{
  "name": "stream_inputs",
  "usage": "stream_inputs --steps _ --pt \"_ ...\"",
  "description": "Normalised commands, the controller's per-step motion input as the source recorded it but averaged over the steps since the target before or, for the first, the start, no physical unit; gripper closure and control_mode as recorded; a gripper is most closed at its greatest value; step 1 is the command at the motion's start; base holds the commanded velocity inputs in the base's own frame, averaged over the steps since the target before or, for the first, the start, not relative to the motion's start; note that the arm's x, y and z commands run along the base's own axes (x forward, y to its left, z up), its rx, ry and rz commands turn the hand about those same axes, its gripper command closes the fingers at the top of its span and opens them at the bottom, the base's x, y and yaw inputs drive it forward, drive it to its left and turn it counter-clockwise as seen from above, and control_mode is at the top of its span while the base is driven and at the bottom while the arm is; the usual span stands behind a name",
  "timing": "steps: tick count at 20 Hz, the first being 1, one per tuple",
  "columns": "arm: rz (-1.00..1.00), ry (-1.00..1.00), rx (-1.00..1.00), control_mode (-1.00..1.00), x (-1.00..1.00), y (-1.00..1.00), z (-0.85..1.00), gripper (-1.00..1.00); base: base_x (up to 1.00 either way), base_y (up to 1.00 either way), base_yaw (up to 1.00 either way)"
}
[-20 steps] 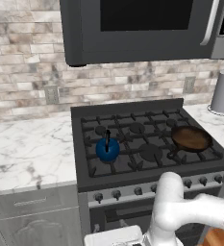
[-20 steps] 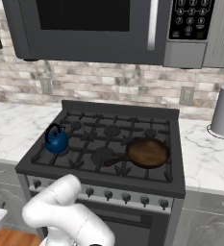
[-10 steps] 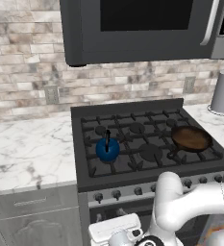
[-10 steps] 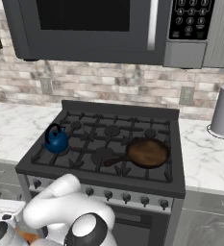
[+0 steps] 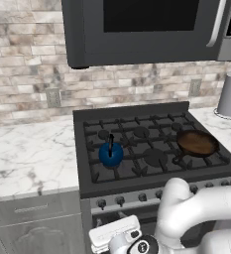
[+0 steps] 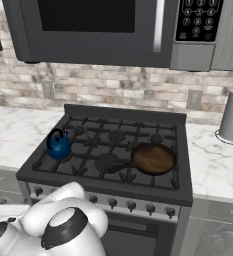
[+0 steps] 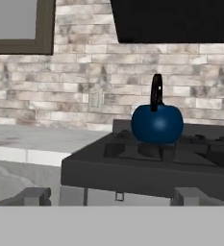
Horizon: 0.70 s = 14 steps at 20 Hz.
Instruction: Pick the kettle from the counter and place it on a stove burner. Then turn the burner on.
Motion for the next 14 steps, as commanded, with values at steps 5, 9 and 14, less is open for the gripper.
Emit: stream_inputs --steps 5,9,14 --pt "-0.01 0.00 0.00 -1.00 0.35 0.00 -0.08 -1.00 0.00 0.00 0.00" --pt "-0.01 0.00 0.06 -1.00 0.11 -0.30 0.00 -1.00 0.00 0.00 0.00" --pt "-0.05 0.00 0.02 -1.00 0.15 -0.31 -0.06 -1.00 0.00 0.00 0.00"
